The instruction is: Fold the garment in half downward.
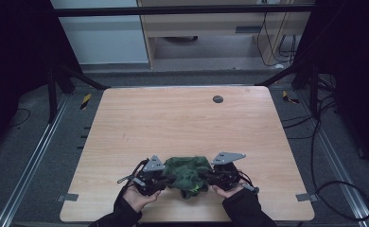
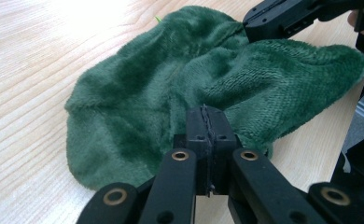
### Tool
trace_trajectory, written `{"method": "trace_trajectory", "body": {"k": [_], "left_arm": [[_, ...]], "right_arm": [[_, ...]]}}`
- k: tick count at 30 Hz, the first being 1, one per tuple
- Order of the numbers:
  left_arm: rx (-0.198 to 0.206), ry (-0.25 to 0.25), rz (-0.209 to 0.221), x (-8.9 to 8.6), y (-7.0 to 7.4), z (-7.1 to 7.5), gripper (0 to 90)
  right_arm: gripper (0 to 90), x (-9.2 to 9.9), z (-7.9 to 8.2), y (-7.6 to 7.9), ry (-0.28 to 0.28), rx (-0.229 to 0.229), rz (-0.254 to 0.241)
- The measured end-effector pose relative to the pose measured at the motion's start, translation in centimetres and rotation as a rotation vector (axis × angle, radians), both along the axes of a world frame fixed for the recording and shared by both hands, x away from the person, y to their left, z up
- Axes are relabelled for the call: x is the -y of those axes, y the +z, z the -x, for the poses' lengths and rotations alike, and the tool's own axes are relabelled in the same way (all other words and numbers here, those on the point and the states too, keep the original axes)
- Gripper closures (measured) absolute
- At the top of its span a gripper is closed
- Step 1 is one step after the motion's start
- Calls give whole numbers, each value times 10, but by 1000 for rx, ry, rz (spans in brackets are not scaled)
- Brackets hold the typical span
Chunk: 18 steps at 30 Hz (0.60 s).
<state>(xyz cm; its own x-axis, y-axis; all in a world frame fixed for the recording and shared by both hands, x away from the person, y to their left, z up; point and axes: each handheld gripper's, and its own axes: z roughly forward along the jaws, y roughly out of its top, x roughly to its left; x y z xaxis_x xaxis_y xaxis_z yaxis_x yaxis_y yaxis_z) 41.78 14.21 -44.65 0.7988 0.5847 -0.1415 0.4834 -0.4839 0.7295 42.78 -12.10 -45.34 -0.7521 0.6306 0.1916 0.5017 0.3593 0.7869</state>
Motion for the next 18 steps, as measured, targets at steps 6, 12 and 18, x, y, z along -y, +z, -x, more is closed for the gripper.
{"method": "trace_trajectory", "body": {"k": [6,12,18], "left_arm": [[-15,-14,-6,0,-3,7,892],[-32,-29,-22,3,-9,11,891],[-44,-29,-44,4,-12,11,890]], "right_arm": [[867,-1,7,-3,13,-11,7],[856,1,16,-6,25,-20,16],[866,3,18,-9,19,-19,20]]}}
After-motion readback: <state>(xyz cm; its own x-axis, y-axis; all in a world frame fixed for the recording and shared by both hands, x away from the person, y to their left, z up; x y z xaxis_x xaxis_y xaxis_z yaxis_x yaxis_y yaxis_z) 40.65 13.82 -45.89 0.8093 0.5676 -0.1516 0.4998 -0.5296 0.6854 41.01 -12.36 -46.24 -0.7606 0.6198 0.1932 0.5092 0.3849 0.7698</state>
